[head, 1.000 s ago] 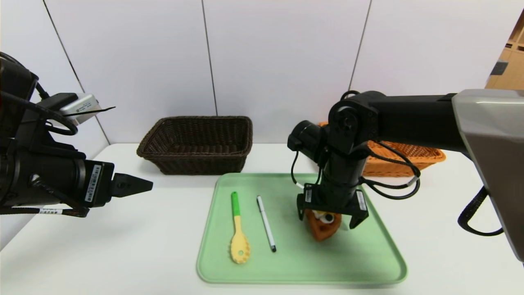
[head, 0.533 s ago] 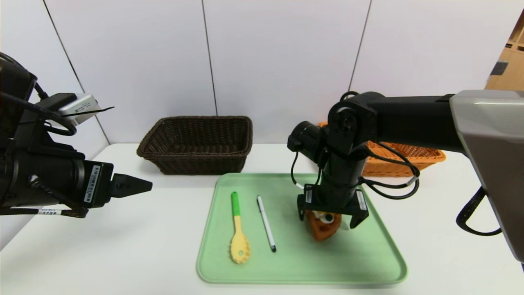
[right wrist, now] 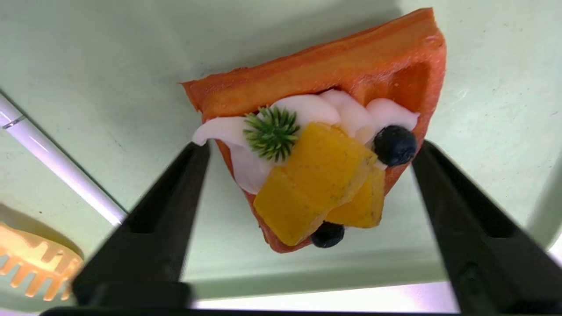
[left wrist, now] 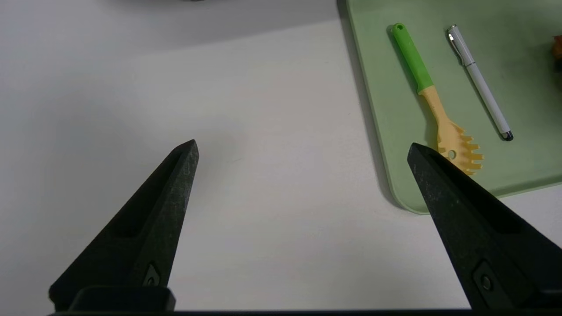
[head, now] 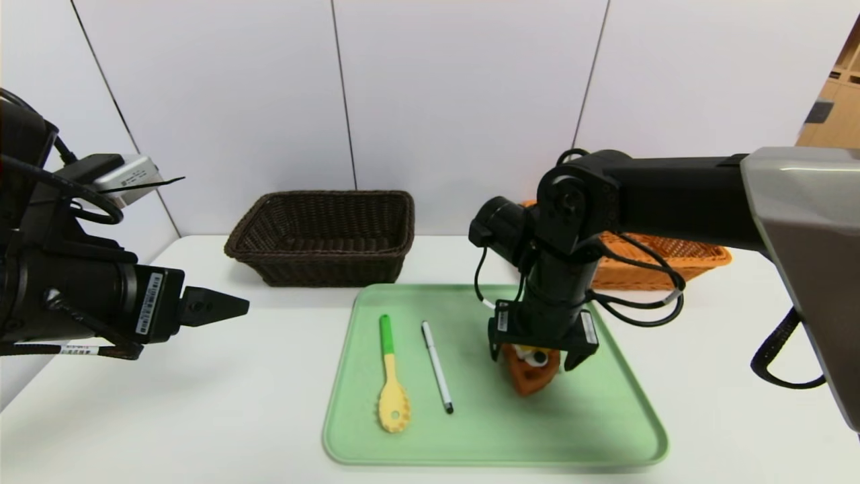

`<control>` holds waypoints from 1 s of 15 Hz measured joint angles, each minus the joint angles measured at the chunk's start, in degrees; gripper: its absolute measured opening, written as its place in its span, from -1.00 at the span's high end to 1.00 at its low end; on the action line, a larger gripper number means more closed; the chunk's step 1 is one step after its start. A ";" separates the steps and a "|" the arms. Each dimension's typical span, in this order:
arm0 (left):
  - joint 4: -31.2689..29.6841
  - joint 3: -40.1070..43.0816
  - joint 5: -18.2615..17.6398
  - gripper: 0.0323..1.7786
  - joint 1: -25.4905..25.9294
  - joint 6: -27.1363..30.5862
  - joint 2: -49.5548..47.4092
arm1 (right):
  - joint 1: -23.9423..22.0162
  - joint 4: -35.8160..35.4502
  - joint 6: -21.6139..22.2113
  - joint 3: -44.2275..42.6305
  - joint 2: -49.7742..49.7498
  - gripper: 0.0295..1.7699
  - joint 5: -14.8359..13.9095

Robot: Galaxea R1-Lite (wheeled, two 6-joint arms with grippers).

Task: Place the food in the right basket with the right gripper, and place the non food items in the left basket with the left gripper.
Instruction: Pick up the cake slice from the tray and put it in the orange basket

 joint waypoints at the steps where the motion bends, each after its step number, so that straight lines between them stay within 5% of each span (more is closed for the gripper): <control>1: -0.02 -0.05 0.02 -0.90 0.00 0.00 -0.04 | 0.09 0.11 0.11 0.00 0.05 -0.38 0.24; 6: -0.24 -0.33 0.11 -0.90 0.00 0.09 -0.37 | 0.61 0.11 0.45 0.00 0.11 0.02 0.61; 15: -1.22 0.09 0.02 -0.90 0.02 0.09 -1.16 | 5.16 2.01 0.37 0.04 -2.32 0.06 0.55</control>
